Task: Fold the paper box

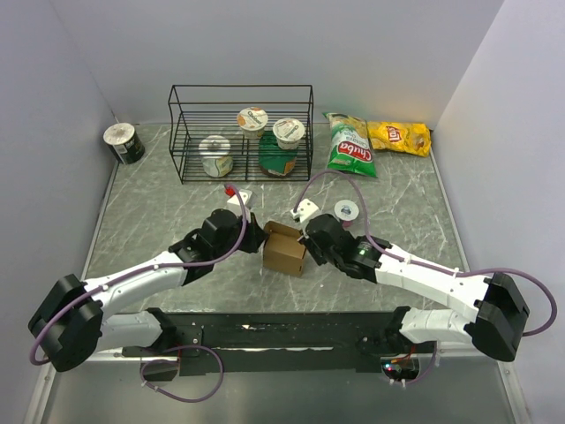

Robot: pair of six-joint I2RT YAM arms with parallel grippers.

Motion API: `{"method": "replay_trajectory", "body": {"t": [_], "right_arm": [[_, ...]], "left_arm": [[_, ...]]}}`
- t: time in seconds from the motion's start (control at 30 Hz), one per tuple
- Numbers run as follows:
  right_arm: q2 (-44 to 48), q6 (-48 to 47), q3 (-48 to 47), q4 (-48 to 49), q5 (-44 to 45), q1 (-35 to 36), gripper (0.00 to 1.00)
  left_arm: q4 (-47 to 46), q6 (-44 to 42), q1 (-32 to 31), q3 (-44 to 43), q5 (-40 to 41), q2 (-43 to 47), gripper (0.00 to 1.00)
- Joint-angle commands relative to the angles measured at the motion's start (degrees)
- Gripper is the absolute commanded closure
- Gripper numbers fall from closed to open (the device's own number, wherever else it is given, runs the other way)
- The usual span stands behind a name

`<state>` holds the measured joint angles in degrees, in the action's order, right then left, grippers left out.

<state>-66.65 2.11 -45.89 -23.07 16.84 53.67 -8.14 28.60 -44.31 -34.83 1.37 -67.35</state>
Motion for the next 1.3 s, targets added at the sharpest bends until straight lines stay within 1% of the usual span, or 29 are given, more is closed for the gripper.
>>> {"method": "replay_trajectory", "body": {"t": [0.0,0.23,0.57,0.63,0.7,0.83,1.0,1.13,1.27], "right_arm": [[-0.58,0.70,-1.40,1.98,1.53,1.17,1.00],[-1.11,0.88,-1.84,1.45,3.20,2.40,1.00],[-1.11,1.41,-2.19,1.10,3.29,2.84,1.00],[-1.02,1.32,-2.19,1.10,3.29,2.76,1.00],[-1.02,1.32,-2.36,0.92,3.37,2.84,1.00],[-1.37,1.49,-2.71,0.75,3.46,2.84,1.00],[-2.34,2.28,-3.50,0.57,3.20,2.84,1.00],[-2.25,3.07,-3.77,0.57,3.02,3.02,1.00],[-1.64,4.57,-4.82,-0.39,2.41,3.02,1.00]], "left_arm": [[-0.74,4.44,-0.77,-2.00,-1.54,1.87,0.97],[-0.30,5.59,-0.86,-2.88,-1.54,1.61,0.97],[-2.14,2.69,-0.86,3.62,-1.63,3.80,0.98],[-2.23,1.99,-0.86,4.68,0.29,4.86,0.98],[-2.67,1.46,-0.86,5.12,0.13,5.56,0.98],[-5.21,2.86,-0.95,6.52,-0.93,5.74,0.98],[-8.03,6.29,-2.70,7.41,-0.93,3.64,0.99],[-7.33,7.52,-4.81,7.14,2.14,1.97,0.99],[-5.57,7.79,-6.22,7.32,5.22,2.14,0.99]]}}
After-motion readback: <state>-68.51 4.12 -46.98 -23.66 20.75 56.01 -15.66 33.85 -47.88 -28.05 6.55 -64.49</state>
